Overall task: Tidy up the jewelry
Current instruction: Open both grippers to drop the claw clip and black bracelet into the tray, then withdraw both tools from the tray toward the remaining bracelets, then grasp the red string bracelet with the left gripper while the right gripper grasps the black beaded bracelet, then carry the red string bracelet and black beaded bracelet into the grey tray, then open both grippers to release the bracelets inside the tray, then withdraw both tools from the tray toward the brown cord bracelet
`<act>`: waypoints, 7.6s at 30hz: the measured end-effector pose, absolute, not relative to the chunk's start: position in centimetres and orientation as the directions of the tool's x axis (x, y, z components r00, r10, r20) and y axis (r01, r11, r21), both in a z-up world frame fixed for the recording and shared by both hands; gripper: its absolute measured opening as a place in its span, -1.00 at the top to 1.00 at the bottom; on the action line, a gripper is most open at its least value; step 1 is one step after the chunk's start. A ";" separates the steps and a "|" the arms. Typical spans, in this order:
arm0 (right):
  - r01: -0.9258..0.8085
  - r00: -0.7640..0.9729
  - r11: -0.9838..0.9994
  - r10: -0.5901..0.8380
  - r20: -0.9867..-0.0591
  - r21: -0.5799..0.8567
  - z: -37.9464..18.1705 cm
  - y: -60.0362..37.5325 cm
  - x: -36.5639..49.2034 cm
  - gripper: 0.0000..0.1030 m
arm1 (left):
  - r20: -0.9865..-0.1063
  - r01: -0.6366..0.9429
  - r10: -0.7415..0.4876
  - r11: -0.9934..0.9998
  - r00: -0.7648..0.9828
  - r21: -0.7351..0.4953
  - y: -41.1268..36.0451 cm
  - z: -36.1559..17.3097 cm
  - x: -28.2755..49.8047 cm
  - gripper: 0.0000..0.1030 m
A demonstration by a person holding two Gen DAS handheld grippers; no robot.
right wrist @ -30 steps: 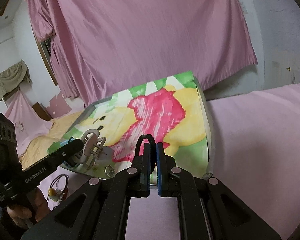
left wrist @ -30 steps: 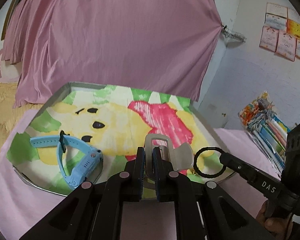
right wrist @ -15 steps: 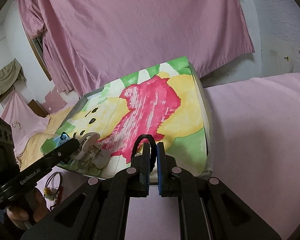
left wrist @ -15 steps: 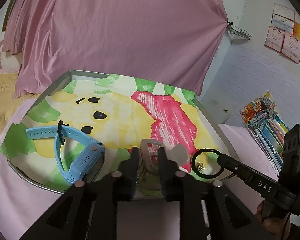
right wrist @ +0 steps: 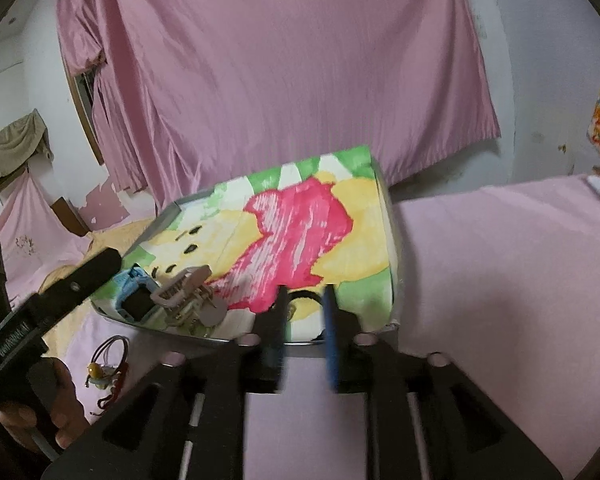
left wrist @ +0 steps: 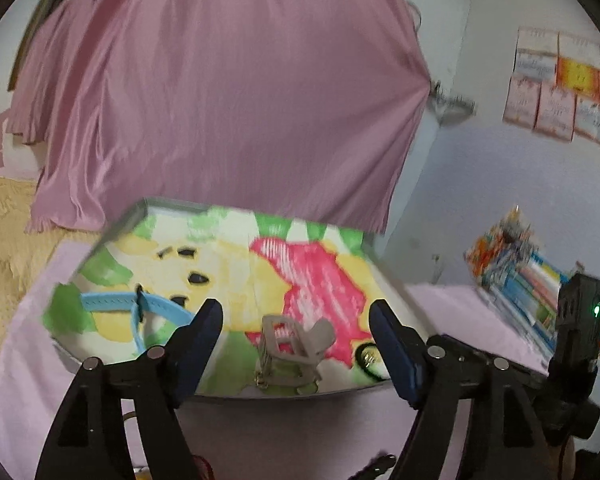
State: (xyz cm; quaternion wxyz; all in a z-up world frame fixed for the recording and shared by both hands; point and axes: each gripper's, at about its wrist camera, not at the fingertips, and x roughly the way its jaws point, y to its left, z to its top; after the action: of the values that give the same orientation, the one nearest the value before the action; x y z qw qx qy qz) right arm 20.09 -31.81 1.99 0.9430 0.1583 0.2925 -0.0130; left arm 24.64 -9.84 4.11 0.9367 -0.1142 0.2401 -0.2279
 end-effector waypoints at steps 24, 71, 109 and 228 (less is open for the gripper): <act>0.026 0.981 0.997 -0.011 -0.192 0.075 6.0 -25.3 6.8 -0.89 | -0.261 0.220 -0.261 0.960 0.929 -0.176 -2.2 5.4 12.3 -0.99; -0.177 0.676 0.970 0.244 -0.696 0.168 -0.1 -24.2 17.4 -0.31 | -0.669 0.335 -0.361 0.926 0.650 -0.174 -4.3 -1.4 16.8 -0.25; -0.265 0.629 0.957 0.264 -0.731 0.117 -0.5 -21.9 14.1 0.72 | -0.678 0.383 -0.363 0.915 0.639 -0.129 -6.0 -1.4 15.4 0.88; -0.051 0.934 0.997 0.069 -0.351 0.061 4.3 -20.2 10.9 -0.87 | -0.393 0.217 -0.231 0.973 0.890 -0.082 3.3 3.3 14.7 -0.99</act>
State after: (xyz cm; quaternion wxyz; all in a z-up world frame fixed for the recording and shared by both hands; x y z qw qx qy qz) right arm 10.93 -20.23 4.29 0.9830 0.0253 0.1791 0.0305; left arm 14.71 3.27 3.30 0.9719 -0.0179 0.2045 -0.1153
